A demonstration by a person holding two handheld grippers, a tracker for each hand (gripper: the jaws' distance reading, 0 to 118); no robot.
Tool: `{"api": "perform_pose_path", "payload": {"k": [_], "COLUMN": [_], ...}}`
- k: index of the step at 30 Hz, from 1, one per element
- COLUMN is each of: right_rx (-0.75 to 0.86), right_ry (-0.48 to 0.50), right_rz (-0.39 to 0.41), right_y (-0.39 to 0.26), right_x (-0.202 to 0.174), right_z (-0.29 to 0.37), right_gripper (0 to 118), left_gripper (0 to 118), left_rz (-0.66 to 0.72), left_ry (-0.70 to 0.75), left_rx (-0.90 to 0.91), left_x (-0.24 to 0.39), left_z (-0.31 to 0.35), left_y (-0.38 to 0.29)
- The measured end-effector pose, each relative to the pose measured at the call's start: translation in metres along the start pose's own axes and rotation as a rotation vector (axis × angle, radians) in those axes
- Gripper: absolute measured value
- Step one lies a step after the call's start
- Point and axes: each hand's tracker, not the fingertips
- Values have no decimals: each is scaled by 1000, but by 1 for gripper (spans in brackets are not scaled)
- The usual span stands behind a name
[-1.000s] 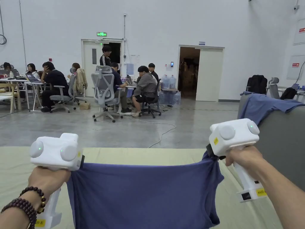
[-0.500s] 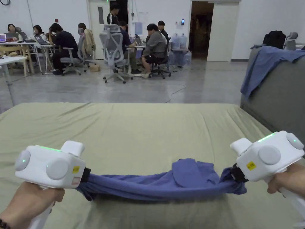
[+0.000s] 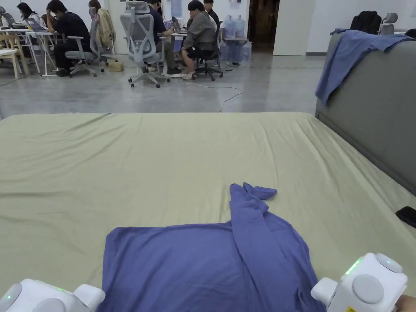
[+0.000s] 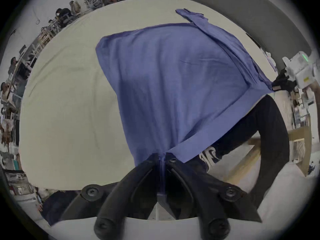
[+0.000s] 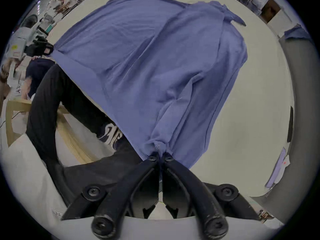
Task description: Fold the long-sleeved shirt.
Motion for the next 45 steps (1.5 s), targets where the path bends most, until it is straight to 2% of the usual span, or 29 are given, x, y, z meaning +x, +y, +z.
{"api": "perform_pose_path", "payload": {"k": [4,5,6,7,8,9,12,14,15,16,17,18,19,22,23,27,28,30,31,32,36,38,39,40,42,43,44,45], "right_rx": [-39,-50,-37,2,46,82,203,257,293,348,391,411,441,477,491,527,543,556,551,532,463,443,436,427,416,454,456,454], "right_ry": [25,23,10,-18,-38,-22,-39,-60,-77,-95,-119,-141,-149,-71,-79,-151,-159,-174,-168,-150,-153,-170,-174,-181,-213,-190,-187,-187], "right_rz": [4,9,14,8,2,-22,-82,-156,-203,-234,-257,-283,-310,-370,-393,-384,-384,-420,-438,-458,-501,-546,-562,-583,-643,-673,-676,-651], "right_y": [-1,-1,0,2,4,4,14,30,40,51,63,77,91,144,164,247,267,301,319,332,378,390,394,396,396,394,394,395], "right_x": [1,1,0,1,3,5,16,29,35,41,46,52,58,89,98,133,143,165,176,185,216,227,231,235,241,242,241,241], "right_z": [-3,-4,-3,2,8,14,37,48,53,58,61,62,62,67,69,71,65,51,38,25,-29,-54,-67,-76,-87,-88,-84,-77], "right_gripper": [0,6,24,54,99,114,114,113,105,78,15,0,0,0,0,1,7,57,74,75,75,74,67,50,46,46,43,35], "left_gripper": [2,9,31,72,118,115,114,114,112,100,47,0,0,0,0,0,0,0,0,0,0,0,0,0,0,0,0,0], "left_rz": [-10,2,18,28,22,17,61,105,111,102,85,77,83,139,150,128,122,112,116,128,183,204,198,197,223,231,243,249], "left_ry": [3,-9,-11,-7,-6,-7,-33,-12,16,80,134,183,237,178,158,165,164,160,158,146,99,150,158,159,162,161,166,168], "left_rx": [-1,2,16,52,103,128,241,302,340,380,411,432,478,477,484,494,497,496,506,511,519,518,502,488,472,465,463,462], "left_x": [-3,-5,-5,-4,-5,-6,-13,-19,-19,-17,-16,-15,-21,-28,-34,-40,-42,-45,-45,-45,-55,-61,-65,-69,-76,-76,-77,-77], "left_z": [3,3,5,8,12,16,26,26,37,42,43,40,36,29,28,13,8,-2,-5,-9,-26,-37,-42,-46,-54,-56,-58,-59], "left_y": [1,2,3,4,5,6,25,48,52,60,71,82,95,129,139,173,180,187,187,185,178,180,181,183,186,184,184,184]}}
